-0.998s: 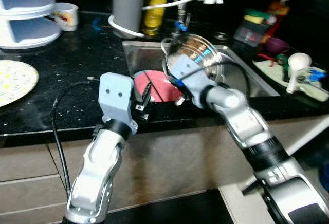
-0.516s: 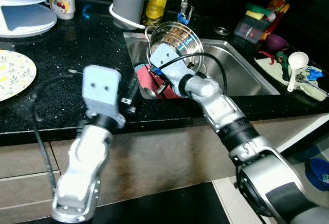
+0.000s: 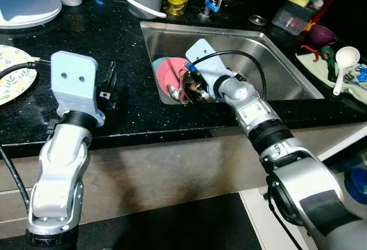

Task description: Kitchen organization

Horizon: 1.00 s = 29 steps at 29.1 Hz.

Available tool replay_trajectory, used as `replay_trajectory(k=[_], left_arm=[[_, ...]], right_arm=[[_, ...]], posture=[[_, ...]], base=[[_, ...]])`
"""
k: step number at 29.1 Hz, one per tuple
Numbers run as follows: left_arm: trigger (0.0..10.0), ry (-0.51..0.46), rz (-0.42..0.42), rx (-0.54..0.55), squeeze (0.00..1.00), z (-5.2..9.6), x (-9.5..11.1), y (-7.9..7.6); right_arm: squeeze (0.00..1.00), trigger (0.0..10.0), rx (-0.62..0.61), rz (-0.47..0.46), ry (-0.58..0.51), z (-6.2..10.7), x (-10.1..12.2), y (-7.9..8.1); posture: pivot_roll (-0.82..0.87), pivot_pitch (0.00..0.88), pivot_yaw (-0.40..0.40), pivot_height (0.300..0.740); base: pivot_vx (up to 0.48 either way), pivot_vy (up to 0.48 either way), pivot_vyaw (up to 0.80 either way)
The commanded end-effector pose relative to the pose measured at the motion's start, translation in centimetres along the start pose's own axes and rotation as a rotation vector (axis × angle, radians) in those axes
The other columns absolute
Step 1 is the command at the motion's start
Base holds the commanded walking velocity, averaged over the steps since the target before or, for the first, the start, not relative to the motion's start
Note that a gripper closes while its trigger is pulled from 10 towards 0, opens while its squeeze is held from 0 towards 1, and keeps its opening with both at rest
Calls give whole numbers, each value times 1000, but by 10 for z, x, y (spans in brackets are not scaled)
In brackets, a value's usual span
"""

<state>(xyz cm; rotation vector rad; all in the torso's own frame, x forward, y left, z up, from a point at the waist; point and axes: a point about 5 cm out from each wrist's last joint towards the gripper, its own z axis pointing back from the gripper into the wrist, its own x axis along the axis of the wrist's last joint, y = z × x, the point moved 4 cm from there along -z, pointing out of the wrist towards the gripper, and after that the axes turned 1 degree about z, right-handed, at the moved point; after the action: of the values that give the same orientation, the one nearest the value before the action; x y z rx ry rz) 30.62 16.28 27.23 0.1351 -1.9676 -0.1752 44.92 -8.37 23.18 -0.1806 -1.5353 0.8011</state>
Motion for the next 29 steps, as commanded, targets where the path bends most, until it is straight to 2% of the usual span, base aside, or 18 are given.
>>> replay_trajectory(k=[1,3,4,5,6,7,8,9,10,11,14,15,22,26,27,29], left_arm=[[10000,-6,7,-25,0,-1,3,-6],[10000,-12,8,-28,0,-3,4,-5],[10000,-12,8,-28,0,-3,4,-5],[10000,-15,8,-28,0,-4,5,-5],[10000,-15,8,-28,0,-4,5,-5],[10000,-16,7,-29,0,-6,4,-5],[10000,-15,7,-30,0,-7,4,-5],[10000,-15,7,-30,0,-7,4,-5],[10000,-15,11,-36,0,-10,2,-7],[10000,-15,11,-36,0,-10,2,-7],[10000,-3,15,-49,0,-14,-3,-13],[10000,0,16,-52,0,-14,-4,-14],[10000,0,-11,-52,0,-15,-5,-12],[10000,2,-27,-25,0,-15,-7,-3],[10000,5,-45,-2,0,-16,-8,4],[10000,6,-49,5,0,-17,-9,6]], right_arm=[[1000,10000,-27,-54,-28,3,-2,-8],[1000,10000,-34,-134,-119,8,9,-12],[1000,10000,-34,-134,-119,8,9,-12],[953,10000,-23,-196,-181,12,17,-13],[953,10000,-23,-196,-181,12,17,-13],[0,10000,8,-285,-283,19,31,-12],[0,10000,29,-340,-353,25,40,-12],[0,10000,29,-340,-353,25,40,-12],[0,10000,88,-513,-506,44,56,-7],[0,10000,88,-513,-506,44,56,-7],[0,10000,173,-759,-657,77,60,8],[0,10000,175,-796,-664,82,57,12],[0,10000,178,-962,-652,108,34,32],[0,10000,197,-990,-618,116,27,44],[0,10000,212,-1008,-590,120,24,53],[0,10000,210,-1012,-593,121,25,54]], posture=[[191,87,-211,740],[190,82,-208,740],[190,82,-208,740],[189,76,-205,740],[189,76,-205,740],[188,63,-201,740],[188,63,-201,740],[188,63,-201,740],[182,47,-197,740],[182,47,-197,740],[172,26,-197,740],[171,22,-199,740],[173,0,-200,740],[172,0,-196,740],[171,0,-197,740],[171,0,-197,740]], base=[[0,0,0],[0,0,0],[0,0,0],[0,0,0],[0,0,0],[0,0,0],[0,0,0],[0,0,0],[0,0,0],[0,0,0],[0,0,0],[0,0,0],[0,0,0],[0,0,0],[0,0,0],[0,0,0]])
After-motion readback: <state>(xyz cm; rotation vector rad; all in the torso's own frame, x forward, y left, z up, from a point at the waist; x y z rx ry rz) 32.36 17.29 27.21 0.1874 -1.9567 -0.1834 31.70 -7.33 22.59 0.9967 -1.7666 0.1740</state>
